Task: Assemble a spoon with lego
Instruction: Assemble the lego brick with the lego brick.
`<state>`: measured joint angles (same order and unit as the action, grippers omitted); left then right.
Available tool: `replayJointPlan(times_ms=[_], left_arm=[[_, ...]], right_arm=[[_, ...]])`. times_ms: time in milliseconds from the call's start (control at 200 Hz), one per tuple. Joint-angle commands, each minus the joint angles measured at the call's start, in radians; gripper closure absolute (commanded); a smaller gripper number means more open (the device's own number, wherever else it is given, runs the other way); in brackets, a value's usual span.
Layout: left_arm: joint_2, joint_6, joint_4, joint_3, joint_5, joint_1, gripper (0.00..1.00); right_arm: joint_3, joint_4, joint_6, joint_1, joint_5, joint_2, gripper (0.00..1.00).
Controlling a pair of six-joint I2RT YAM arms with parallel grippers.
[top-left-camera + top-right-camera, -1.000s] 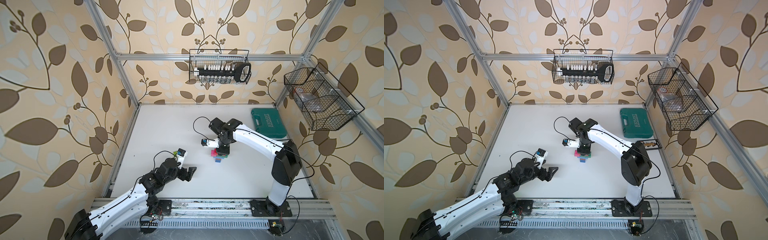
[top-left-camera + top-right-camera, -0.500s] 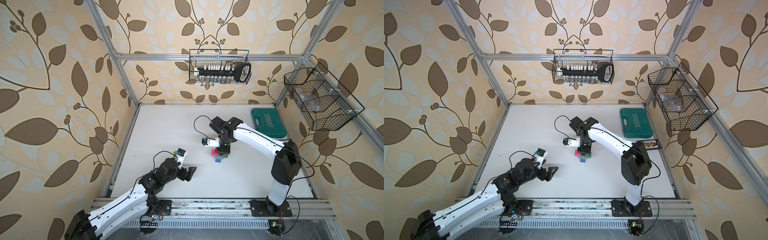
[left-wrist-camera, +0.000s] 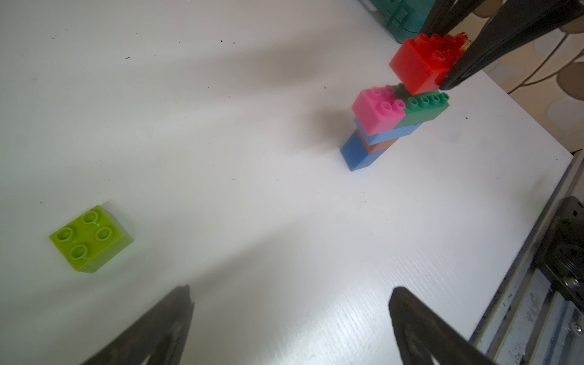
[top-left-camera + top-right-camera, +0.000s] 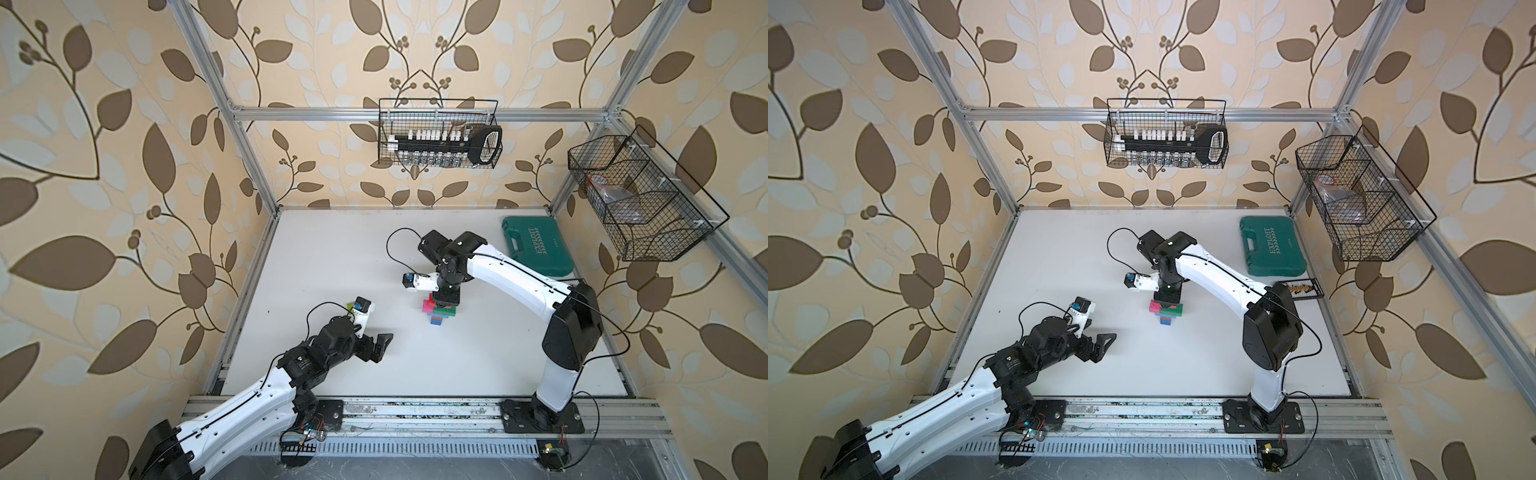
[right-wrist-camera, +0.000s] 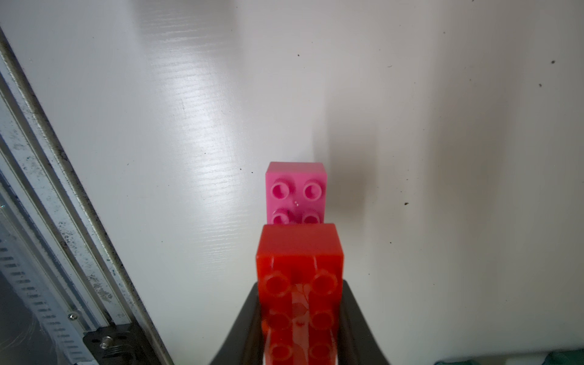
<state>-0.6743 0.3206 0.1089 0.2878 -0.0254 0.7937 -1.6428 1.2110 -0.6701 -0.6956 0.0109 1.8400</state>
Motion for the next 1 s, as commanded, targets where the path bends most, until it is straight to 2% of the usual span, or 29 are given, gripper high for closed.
replayJointPlan(times_ms=[0,995], left_arm=[[-0.001,0.008,-0.021,-0.001,-0.016,0.006,0.01],[-0.003,0.011,-0.028,-0.004,-0.022,0.006,0.01]], right_arm=[[0.006,0.015,0.010,-0.005,-0.004,0.030,1.00],[0.034,-0.003,0.036,-0.004,-0.002,0.026,1.00]])
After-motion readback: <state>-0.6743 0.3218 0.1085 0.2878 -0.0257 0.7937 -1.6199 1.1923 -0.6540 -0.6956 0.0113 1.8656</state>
